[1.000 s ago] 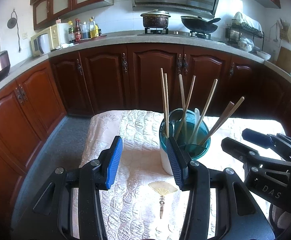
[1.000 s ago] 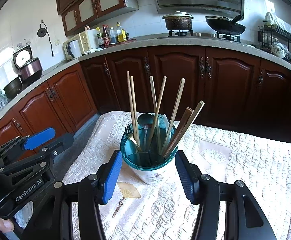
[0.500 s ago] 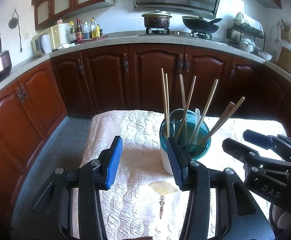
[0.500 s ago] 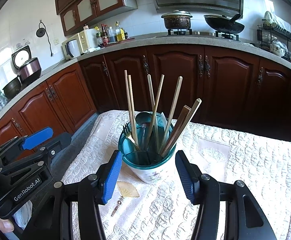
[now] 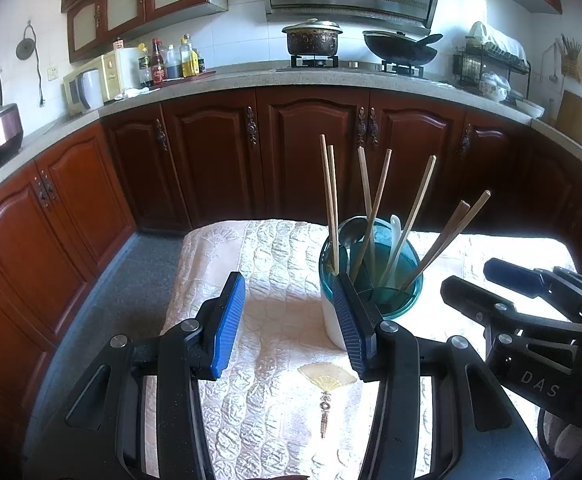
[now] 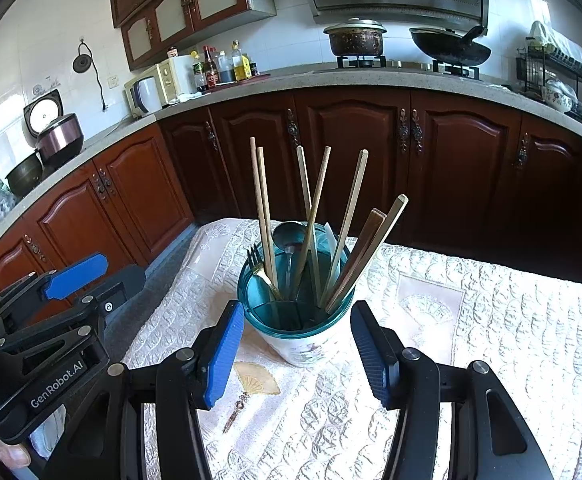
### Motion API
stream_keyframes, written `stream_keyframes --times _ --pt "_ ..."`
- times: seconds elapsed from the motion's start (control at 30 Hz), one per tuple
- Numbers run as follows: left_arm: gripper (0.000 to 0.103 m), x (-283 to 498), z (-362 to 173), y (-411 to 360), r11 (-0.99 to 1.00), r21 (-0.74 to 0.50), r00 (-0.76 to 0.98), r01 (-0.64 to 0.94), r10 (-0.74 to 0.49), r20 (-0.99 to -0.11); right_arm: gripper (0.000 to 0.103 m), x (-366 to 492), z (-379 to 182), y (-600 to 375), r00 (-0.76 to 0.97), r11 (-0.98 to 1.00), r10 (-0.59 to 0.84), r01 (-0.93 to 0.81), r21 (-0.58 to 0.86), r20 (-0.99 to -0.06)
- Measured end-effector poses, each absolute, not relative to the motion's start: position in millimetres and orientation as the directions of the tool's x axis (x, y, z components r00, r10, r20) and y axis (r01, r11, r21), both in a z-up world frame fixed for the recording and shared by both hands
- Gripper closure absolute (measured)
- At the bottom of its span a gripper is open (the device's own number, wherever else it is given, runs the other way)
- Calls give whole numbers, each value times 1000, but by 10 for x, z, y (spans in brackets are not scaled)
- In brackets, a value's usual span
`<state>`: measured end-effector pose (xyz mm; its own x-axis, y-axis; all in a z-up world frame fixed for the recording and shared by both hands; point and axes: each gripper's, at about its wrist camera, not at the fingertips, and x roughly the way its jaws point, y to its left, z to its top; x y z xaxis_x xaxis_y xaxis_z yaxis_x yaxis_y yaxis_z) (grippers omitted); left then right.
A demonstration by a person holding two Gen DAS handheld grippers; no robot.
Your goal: Organize utensils
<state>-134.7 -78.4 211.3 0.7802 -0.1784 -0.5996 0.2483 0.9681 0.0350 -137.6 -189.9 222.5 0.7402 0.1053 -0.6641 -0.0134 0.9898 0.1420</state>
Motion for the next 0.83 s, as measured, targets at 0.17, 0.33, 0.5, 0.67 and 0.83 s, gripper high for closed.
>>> stream_keyframes --times 0.17,0.33,0.5,0.67,0.83 --pt "58 -1352 2107 -800 968 33 779 250 -180 -601 50 -1372 2224 -1902 740 990 105 -13 142 -665" --pt "58 -1349 2106 -808 967 38 780 251 -179 -599 50 -1371 2222 -1907 739 990 106 -14 142 -665" --pt "58 -1349 2095 -814 967 31 776 252 -183 -604 50 -1368 2212 -1908 737 990 105 -13 141 -667" --pt "58 -1348 2085 -830 966 31 775 257 -186 -603 49 -1364 2180 -1908 734 990 106 -12 143 -671" --pt "58 -1328 2076 -833 967 28 777 254 -187 -602 49 -1373 2156 -1920 732 990 104 -9 144 -673"
